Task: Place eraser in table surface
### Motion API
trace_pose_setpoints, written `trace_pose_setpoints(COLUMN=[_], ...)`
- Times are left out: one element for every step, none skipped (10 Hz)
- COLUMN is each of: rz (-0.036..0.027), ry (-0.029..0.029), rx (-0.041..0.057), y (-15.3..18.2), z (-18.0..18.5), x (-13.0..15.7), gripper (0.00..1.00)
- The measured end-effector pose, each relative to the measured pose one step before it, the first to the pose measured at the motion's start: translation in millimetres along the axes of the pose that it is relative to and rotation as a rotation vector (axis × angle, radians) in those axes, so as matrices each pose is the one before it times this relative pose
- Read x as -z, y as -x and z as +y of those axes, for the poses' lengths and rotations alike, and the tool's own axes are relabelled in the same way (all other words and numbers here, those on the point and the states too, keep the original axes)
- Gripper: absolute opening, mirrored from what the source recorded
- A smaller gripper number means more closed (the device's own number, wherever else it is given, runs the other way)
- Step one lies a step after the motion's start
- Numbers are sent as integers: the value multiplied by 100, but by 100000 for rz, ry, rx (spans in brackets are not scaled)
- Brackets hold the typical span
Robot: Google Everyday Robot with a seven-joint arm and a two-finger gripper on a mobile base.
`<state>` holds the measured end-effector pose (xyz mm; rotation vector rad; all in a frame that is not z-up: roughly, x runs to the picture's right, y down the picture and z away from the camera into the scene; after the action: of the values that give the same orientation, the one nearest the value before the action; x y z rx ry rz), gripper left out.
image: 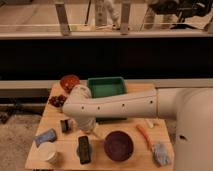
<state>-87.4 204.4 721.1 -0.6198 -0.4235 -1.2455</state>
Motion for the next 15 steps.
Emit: trace_pose_setpoints(rz=[-208, -18, -55, -507, -1063, -1340, -2326, -1308, -634, -436, -186, 98, 140, 224, 391], ry=[-503, -261, 29, 419, 532, 458, -433, -642, -578, -832, -162, 309, 362, 564, 302], rx=[2119, 1986, 2140, 3865, 3469, 3965, 5843, 3779, 3854, 3799, 3495, 2345, 2680, 3540, 1722], y=[247, 204, 180, 303, 242, 273, 372, 246, 241, 235, 199, 150, 149, 236, 97], z=[-227, -167, -94, -173, -116, -195, -305, -88, -189, -369, -320, -277, -334, -435, -66], x=[-42, -43, -70, -162, -146, -156, -206, -116, -87, -178, -304, -228, -255, -305, -90], gripper=[80, 80, 80, 80, 80, 80, 80, 80, 80, 80, 80, 80, 80, 80, 80])
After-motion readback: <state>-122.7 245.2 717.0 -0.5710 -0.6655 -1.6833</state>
